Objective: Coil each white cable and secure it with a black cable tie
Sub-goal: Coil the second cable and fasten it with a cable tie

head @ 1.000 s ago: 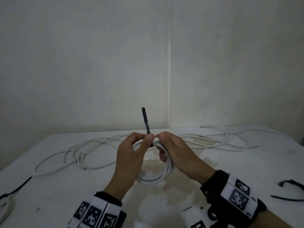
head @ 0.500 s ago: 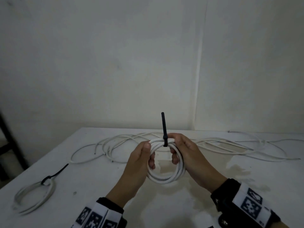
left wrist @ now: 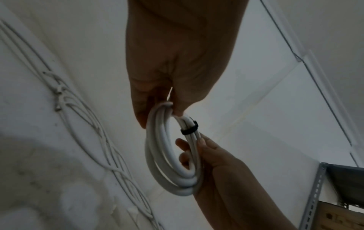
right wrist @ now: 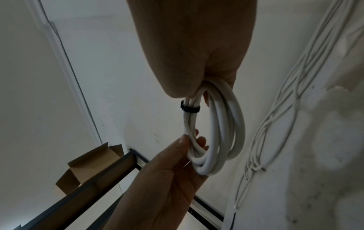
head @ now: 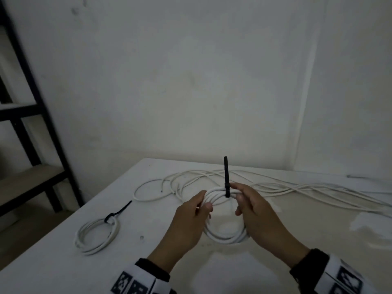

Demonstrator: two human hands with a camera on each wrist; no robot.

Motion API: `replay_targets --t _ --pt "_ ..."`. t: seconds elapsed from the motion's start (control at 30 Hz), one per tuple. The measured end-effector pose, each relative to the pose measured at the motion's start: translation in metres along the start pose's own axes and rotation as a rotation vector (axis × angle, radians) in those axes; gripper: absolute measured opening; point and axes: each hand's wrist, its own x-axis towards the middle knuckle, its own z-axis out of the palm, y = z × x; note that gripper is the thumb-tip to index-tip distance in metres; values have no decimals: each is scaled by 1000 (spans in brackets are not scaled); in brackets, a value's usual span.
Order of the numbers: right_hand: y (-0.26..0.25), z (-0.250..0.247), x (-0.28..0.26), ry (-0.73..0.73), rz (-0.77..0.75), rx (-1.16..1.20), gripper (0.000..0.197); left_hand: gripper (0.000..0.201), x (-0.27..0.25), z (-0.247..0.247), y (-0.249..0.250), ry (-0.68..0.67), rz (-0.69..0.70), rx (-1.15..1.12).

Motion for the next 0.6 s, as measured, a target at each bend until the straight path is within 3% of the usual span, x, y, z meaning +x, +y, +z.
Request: replay_targets --t 0.2,0.27,0.33,0.47,0.6 --pt "2 22 2 -349 191 36 43 28 -2 -22 -36 62 -82 154" --pt "4 26 4 -433 251 -7 48 22 -5 -33 -45 46 -113 172" --pt "10 28 6 -457 289 -82 54 16 -8 -46 -56 48 -156 175" --pt "27 27 10 -463 359 -162 59 27 -12 -74 -82 58 -291 186" --pt "40 28 15 -454 400 -228 59 21 -16 -106 -103 47 -370 221"
